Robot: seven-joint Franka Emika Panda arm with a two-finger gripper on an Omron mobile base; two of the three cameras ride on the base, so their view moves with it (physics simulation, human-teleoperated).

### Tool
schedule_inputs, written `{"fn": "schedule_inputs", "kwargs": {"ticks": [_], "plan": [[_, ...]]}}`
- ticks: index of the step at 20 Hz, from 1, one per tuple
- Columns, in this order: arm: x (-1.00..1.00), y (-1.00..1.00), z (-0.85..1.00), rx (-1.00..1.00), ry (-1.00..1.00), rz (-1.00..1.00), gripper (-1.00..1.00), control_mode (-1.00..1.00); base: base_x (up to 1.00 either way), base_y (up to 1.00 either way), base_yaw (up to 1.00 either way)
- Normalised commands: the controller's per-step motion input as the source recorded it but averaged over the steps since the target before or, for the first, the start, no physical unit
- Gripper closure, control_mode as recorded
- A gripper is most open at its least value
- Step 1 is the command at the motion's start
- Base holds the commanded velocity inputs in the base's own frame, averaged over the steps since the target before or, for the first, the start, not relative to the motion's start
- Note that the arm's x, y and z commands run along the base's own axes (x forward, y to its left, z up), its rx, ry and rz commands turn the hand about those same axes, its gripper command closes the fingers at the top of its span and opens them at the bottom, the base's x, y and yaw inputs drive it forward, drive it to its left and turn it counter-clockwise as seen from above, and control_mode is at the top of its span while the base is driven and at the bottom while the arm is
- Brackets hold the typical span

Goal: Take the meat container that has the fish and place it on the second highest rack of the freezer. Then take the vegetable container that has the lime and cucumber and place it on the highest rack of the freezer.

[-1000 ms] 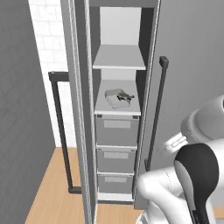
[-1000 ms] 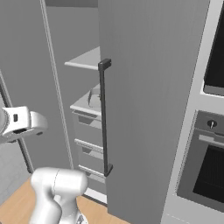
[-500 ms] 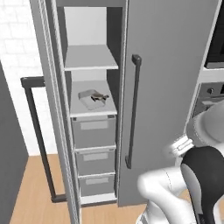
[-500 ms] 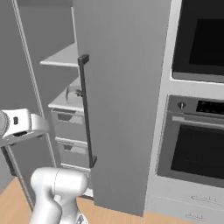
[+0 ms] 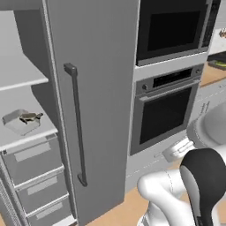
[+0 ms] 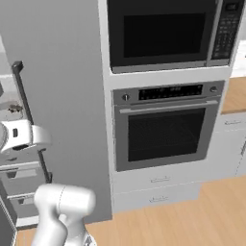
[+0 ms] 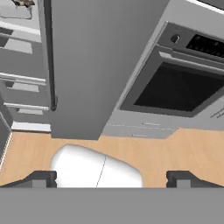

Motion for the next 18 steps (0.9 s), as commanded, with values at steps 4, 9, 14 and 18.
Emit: {"fn": "schedule_inputs", "kwargs": {"ticks": [4,9,14,18], "plan": [[0.0,0.0,0.0,0.0,0.0,0.0,-1.0,1.0,0.49,-1.0,-0.17],[0.0,0.0,0.0,0.0,0.0,0.0,-1.0,1.0,0.7,-1.0,-0.01],[0.0,0.0,0.0,0.0,0.0,0.0,-1.0,1.0,0.7,-1.0,0.0],[0.0,0.0,0.0,0.0,0.0,0.0,-1.0,1.0,0.71,-1.0,0.0]]}}
